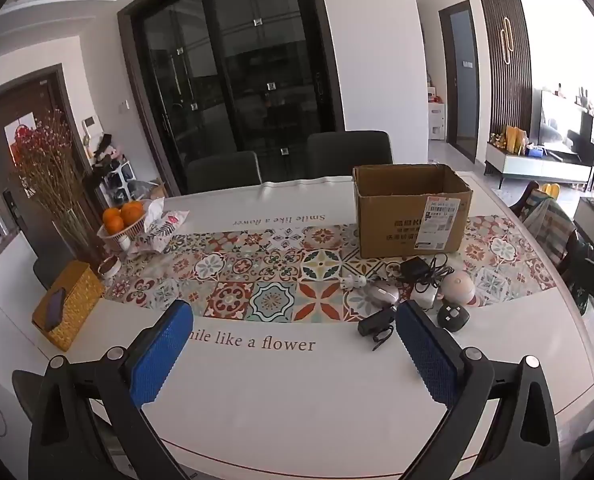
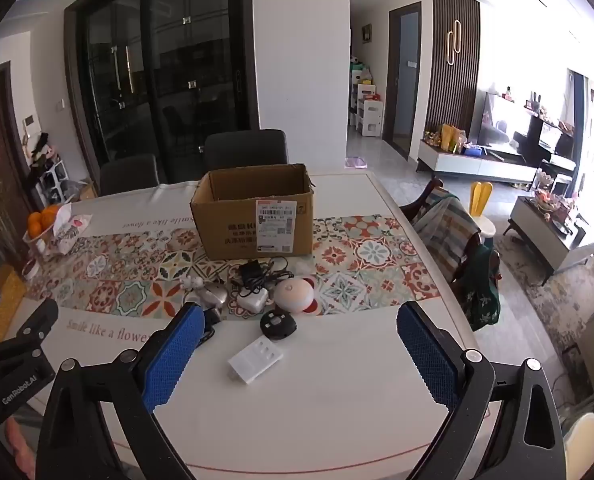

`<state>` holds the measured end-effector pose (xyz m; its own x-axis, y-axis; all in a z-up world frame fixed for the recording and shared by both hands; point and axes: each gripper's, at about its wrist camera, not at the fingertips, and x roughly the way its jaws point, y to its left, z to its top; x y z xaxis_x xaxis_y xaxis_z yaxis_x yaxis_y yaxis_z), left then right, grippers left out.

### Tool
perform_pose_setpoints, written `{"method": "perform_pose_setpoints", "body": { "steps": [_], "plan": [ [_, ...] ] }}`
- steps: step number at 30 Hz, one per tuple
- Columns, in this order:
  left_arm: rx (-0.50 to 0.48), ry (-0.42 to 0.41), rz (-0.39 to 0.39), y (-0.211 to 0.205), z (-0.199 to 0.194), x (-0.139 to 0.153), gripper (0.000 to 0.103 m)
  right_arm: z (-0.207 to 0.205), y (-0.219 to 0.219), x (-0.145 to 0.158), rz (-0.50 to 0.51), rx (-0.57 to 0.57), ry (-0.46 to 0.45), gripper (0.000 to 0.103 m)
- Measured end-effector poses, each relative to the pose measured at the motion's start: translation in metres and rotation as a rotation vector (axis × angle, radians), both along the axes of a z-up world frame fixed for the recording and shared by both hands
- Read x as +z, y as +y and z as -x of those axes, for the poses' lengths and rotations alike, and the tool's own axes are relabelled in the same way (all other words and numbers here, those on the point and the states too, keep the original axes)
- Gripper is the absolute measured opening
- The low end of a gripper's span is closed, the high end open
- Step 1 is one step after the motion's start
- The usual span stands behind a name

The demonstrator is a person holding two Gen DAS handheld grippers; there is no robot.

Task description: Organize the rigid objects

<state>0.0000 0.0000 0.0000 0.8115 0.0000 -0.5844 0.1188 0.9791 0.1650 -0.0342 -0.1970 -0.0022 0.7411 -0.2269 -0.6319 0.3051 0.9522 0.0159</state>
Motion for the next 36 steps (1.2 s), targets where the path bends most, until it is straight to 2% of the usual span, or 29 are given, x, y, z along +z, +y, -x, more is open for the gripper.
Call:
{"method": "perform_pose_setpoints", "body": {
  "steps": [3,4,16,36],
  "plan": [
    [-0.003,-0.003,-0.005,-0.0009,0.0005,0.0002,0.103,-0.0005,0.0004,0.0,-0.004,0.001,0.012,0.097],
    [-0.001,0.001,0.027,0.0012,0.0004,0.0001,0.103,-0.0006,0.0004,0.0,-0.004,0.001,0.011,0.097],
    [-0.023,-0.031,0.014,-0.0013,0.0036,0.0061,0.103,-0.0004,0.0015,0.0002,0.002,0.001,0.006,0.097],
    [-0.026,-0.033,0.018,-0.0006,0.0054,0.0084,0.103,0.0004,0.0018,0.0007,0.004,0.0,0.002,0.097]
  ]
}}
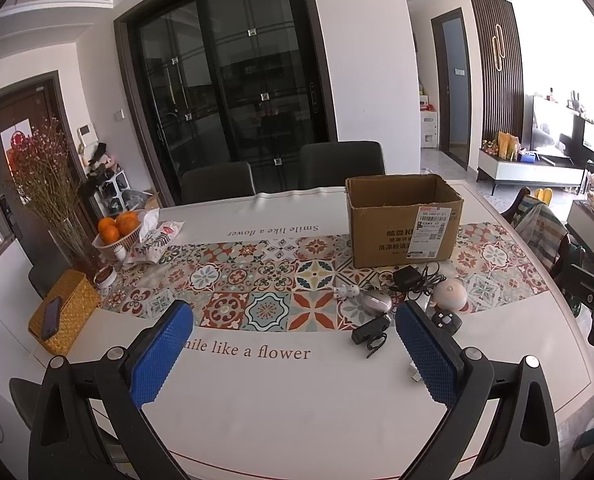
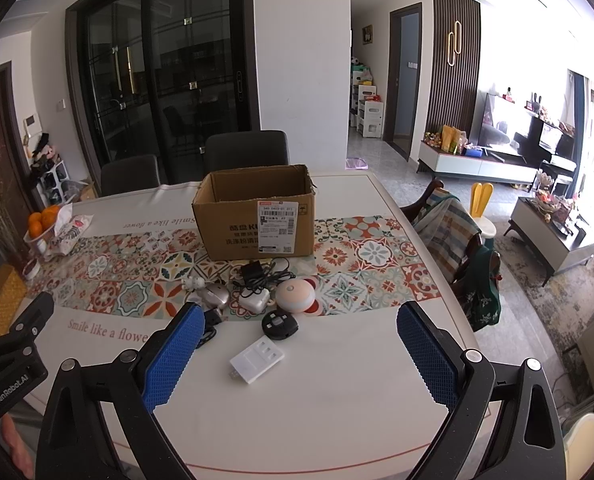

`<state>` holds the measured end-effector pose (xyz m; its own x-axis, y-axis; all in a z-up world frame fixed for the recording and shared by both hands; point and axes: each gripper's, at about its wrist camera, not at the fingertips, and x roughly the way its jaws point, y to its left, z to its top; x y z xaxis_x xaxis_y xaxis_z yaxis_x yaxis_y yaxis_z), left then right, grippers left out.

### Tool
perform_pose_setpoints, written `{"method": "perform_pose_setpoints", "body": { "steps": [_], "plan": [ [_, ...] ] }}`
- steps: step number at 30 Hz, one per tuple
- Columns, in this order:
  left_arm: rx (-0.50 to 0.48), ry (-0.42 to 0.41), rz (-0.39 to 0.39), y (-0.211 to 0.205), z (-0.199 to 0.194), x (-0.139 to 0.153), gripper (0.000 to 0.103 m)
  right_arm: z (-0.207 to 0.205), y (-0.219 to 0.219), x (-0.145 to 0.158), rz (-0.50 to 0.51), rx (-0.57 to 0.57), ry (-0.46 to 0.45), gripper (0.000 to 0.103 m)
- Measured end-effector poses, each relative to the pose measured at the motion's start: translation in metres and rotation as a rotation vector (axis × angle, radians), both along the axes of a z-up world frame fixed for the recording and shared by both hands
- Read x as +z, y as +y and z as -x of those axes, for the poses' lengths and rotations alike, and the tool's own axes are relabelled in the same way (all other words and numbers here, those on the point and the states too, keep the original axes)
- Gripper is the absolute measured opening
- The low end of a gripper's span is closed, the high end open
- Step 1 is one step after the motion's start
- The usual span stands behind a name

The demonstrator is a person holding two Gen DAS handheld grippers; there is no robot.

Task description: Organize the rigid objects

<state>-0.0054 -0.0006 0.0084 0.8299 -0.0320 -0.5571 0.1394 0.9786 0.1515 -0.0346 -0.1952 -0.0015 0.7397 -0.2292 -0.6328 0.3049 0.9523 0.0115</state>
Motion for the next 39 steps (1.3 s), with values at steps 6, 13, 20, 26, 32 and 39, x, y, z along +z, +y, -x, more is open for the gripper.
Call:
{"method": "perform_pose_setpoints", "body": {
  "steps": [6,13,20,26,32,39],
  "plan": [
    [-0.003,0.002,0.0,0.0,0.0,0.001,0.103,0.0,0.0,0.0,0.0,0.0,0.0,0.097],
    [-0.003,0.002,-0.001,0.0,0.0,0.002,0.103,0.0,-0.001,-0.001,-0.001,0.0,-0.001,0.097],
    [-0.005,0.0,-0.002,-0.002,-0.001,0.004,0.103,-0.001,-0.001,0.0,-0.002,0.002,-0.001,0.097],
    [-0.005,-0.006,0.001,-0.006,-0.003,0.009,0.103,-0.001,-0.001,0.0,0.0,0.003,-0.004,0.097],
    [-0.006,-0.012,0.002,-0.008,-0.004,0.012,0.103,-0.002,-0.001,-0.001,0.002,0.004,-0.005,0.097],
    [-0.005,-0.013,0.002,-0.009,-0.004,0.012,0.103,0.0,-0.004,0.002,0.001,0.003,-0.005,0.097]
  ]
}}
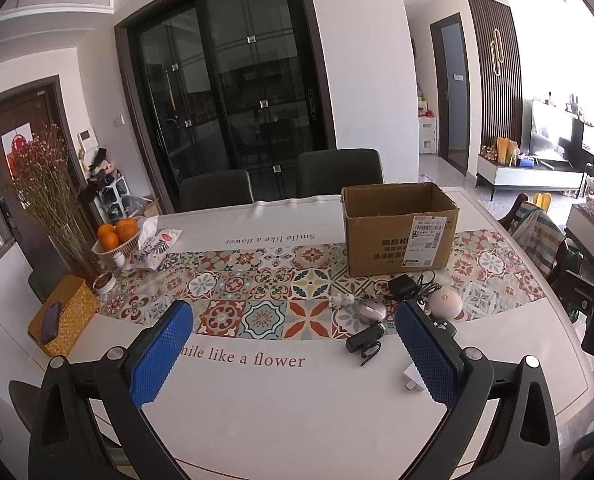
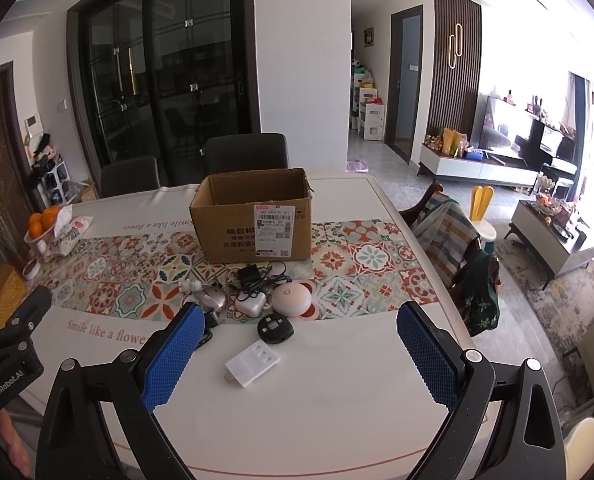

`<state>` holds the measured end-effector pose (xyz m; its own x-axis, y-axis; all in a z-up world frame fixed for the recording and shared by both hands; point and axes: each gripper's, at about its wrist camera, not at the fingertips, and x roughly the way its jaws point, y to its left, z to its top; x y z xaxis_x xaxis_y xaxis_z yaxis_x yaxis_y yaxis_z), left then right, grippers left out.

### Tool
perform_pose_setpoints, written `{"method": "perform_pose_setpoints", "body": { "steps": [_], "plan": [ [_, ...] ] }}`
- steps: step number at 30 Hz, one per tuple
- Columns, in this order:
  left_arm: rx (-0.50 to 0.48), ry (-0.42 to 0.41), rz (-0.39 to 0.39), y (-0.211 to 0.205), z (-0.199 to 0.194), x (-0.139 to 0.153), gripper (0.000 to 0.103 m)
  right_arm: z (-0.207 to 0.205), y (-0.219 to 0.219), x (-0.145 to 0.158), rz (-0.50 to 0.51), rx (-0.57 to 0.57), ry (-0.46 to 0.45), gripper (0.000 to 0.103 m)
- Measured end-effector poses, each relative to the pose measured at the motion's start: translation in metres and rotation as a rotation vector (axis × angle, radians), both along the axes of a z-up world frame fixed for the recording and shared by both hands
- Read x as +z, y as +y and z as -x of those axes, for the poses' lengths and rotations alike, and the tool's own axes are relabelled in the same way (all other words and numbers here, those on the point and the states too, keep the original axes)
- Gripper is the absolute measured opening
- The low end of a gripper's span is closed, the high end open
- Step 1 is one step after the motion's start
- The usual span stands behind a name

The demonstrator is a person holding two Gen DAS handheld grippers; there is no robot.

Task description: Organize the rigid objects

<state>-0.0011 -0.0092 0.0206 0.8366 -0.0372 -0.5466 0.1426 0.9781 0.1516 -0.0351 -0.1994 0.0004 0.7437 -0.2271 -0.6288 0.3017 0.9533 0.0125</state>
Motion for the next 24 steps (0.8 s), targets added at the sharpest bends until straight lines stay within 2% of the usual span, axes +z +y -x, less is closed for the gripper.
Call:
{"method": "perform_pose_setpoints", "body": {
  "steps": [16,20,24],
  "plan": [
    [0.013,0.004,-0.006,-0.005,0.004,0.0,0.103,-0.003,-0.001,-0.002,-0.005,0.007,0.003,0.097],
    [0.026,0.021,-0.008,-0.009,0.002,-0.003,0.103,-0.002,-0.013,0.002,-0.013,0.026,0.011,0.097],
    [0.046,0.058,-0.012,-0.011,0.0,-0.014,0.103,-0.006,-0.014,-0.008,-0.023,0.048,0.028,0.097]
  ]
}}
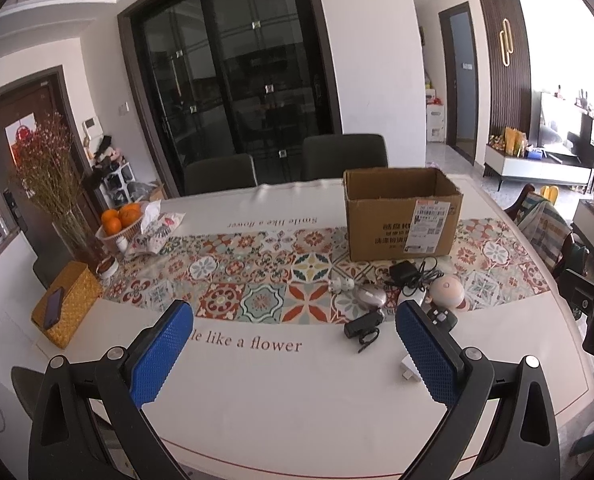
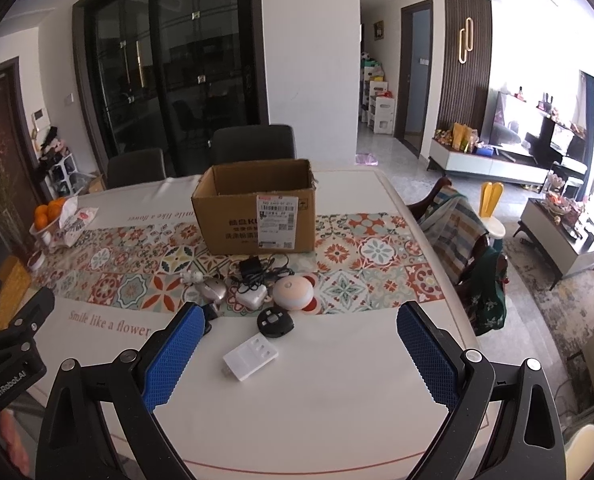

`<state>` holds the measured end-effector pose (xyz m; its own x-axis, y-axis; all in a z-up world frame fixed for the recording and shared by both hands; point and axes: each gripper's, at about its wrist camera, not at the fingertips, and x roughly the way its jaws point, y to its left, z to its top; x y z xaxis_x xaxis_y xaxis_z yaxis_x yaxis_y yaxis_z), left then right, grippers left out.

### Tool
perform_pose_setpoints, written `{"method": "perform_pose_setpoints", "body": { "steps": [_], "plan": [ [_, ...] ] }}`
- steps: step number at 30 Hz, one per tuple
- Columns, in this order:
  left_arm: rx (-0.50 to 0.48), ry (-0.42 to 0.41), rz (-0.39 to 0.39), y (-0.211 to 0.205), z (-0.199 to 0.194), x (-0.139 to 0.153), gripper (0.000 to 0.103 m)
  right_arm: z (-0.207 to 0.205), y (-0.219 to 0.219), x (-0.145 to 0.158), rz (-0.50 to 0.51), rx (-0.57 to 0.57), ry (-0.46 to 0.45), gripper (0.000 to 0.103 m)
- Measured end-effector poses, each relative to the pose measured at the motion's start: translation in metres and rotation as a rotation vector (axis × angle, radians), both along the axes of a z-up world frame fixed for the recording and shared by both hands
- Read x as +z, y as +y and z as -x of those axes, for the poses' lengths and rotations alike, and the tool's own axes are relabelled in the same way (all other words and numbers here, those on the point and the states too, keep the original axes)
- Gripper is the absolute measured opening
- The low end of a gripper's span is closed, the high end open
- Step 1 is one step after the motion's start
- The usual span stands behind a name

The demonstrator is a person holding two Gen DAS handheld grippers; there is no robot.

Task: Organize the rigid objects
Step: 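Lower the right tool onto the white power bank and close on it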

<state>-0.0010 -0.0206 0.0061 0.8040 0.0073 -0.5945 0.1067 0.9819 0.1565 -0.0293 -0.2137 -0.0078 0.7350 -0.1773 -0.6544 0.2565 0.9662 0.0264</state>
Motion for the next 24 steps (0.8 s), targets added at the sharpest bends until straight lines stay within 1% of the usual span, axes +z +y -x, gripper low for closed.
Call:
{"method": "perform_pose_setpoints", "body": {
  "steps": [4,7,9,16,17,20,24],
  "plan": [
    [0.023,0.075,-0.002,-0.005,-0.005,-0.02,0.103,-0.01,-0.003,-0.013,-0.019,0.041,0.047,0.097],
    [0.046,0.149,-0.007,-0.008,-0.011,-0.038,0.103,-0.023,-0.006,-0.032,-0.053,0.089,0.111,0.097],
    [0.068,0.197,-0.006,-0.009,-0.013,-0.053,0.103,-0.034,-0.007,-0.049,-0.074,0.125,0.167,0.097],
    [0.15,0.299,-0.019,-0.006,-0.017,-0.093,0.103,-0.068,-0.002,-0.102,-0.138,0.27,0.331,0.097],
    [0.155,0.323,-0.021,-0.005,-0.021,-0.099,0.103,-0.072,-0.001,-0.106,-0.141,0.28,0.354,0.097],
    [0.162,0.359,-0.027,-0.003,-0.031,-0.111,0.103,-0.09,0.008,-0.124,-0.138,0.319,0.429,0.097],
    [0.136,0.393,-0.044,-0.001,-0.049,-0.127,0.103,-0.112,0.019,-0.148,-0.127,0.334,0.503,0.097]
  ]
}}
